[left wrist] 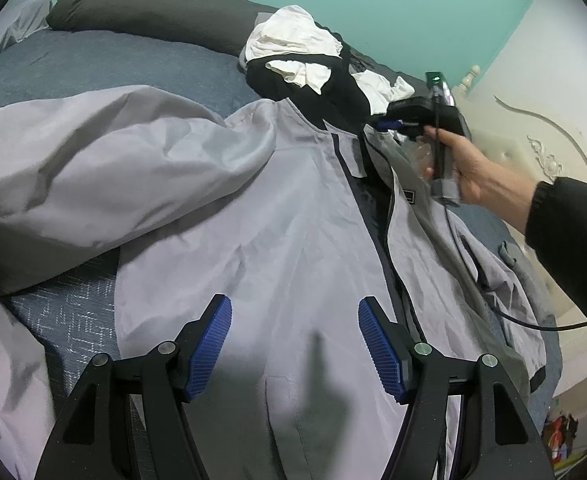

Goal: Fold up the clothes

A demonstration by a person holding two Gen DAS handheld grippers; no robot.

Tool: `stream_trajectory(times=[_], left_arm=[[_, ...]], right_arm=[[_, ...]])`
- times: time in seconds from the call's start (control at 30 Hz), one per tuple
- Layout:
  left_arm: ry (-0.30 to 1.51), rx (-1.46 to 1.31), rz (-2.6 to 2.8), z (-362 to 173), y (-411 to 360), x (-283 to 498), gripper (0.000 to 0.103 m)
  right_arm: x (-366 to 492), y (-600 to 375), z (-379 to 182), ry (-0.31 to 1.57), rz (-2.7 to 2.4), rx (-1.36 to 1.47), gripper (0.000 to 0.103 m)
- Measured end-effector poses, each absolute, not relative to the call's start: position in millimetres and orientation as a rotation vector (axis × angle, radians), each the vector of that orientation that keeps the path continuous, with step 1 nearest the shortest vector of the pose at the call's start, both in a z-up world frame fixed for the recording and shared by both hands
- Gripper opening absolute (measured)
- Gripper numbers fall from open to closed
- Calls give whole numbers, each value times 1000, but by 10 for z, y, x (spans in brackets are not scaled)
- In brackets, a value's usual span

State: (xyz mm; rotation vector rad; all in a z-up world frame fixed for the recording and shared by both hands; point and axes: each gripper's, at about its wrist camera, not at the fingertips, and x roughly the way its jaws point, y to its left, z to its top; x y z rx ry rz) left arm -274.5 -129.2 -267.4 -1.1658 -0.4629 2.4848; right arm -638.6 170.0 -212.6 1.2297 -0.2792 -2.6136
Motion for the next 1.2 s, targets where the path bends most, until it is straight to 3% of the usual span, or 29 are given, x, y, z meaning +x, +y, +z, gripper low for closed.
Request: stream_trajectory(times=[0.03, 0.13, 0.4, 0.7, 0.9, 1.2], left_arm=[[-461, -1167, 2483, -2677, -1283, -2745, 70], [-456, -1168, 2467, -2661, -1230, -2732, 70], [-450, -1172, 2403, -2598, -1037, -2677, 70], [-435, -1206, 2259, -2573, -443, -2366, 70], [-411, -1279, 2226, -2535, -197, -2170, 70], [-360, -1377, 2175, -2523, -31, -1819, 70]], right_arm=[[-6331, 1732, -2077, -282, -2611, 1210, 33], [-6138, 1840, -1914, -319, -2605, 1137, 38], [-4954, 2380, -1938, -286, -2560, 1251, 38], [-3319, 2995, -2234, -391, -2505, 1328, 38], [-2739, 3192, -2361, -501, -2477, 1379, 38], [-2043, 3252, -2418, -520, -2403, 1418, 40]])
